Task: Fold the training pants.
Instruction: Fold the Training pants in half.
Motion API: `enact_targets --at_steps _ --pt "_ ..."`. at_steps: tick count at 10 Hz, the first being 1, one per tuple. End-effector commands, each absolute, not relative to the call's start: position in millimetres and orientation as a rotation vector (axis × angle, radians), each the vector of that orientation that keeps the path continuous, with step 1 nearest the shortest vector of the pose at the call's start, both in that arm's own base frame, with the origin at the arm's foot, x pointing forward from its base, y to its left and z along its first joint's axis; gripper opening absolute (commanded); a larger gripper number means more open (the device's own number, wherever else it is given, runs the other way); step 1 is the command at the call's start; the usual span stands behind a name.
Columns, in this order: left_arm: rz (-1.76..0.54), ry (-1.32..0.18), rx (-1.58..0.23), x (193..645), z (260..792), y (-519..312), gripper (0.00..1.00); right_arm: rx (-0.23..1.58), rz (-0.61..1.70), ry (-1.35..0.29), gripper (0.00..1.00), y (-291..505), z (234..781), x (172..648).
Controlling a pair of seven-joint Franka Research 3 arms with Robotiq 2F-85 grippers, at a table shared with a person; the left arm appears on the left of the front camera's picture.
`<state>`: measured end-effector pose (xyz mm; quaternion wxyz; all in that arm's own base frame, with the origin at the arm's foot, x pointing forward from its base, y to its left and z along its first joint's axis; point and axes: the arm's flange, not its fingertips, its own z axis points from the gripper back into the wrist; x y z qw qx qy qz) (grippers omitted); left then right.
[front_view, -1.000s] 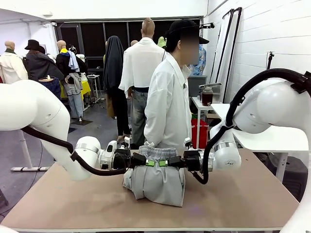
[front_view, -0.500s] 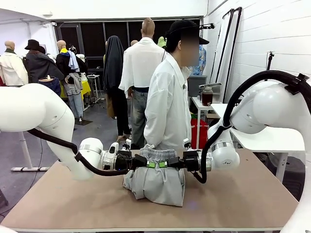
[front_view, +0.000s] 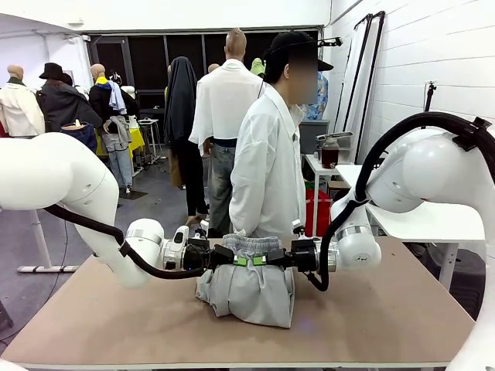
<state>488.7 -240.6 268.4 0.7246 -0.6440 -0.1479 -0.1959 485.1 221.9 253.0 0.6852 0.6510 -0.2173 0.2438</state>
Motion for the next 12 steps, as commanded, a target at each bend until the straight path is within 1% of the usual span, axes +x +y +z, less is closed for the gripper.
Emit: enact_targets --at_steps 1,3,5,8,10,12 --pt "-0.396 -0.319 -1.420 514 273 -244 0.00 1.448 0.514 -0.499 0.00 225 255 505" --pt "-0.381 -0.303 -1.406 533 274 -246 0.00 1.427 0.494 -0.500 0.00 226 254 522" --pt "-0.357 -0.235 -1.375 550 268 -256 0.00 1.406 0.459 -0.499 0.00 223 251 531" --pt "-0.319 -0.178 -1.359 566 254 -263 0.00 1.402 0.412 -0.502 0.00 216 243 538" --pt "-0.279 -0.148 -1.351 566 247 -262 0.00 1.404 0.387 -0.481 0.00 216 236 544" --pt "-0.230 -0.154 -1.350 558 244 -252 0.00 1.401 0.375 -0.455 0.00 219 229 554"
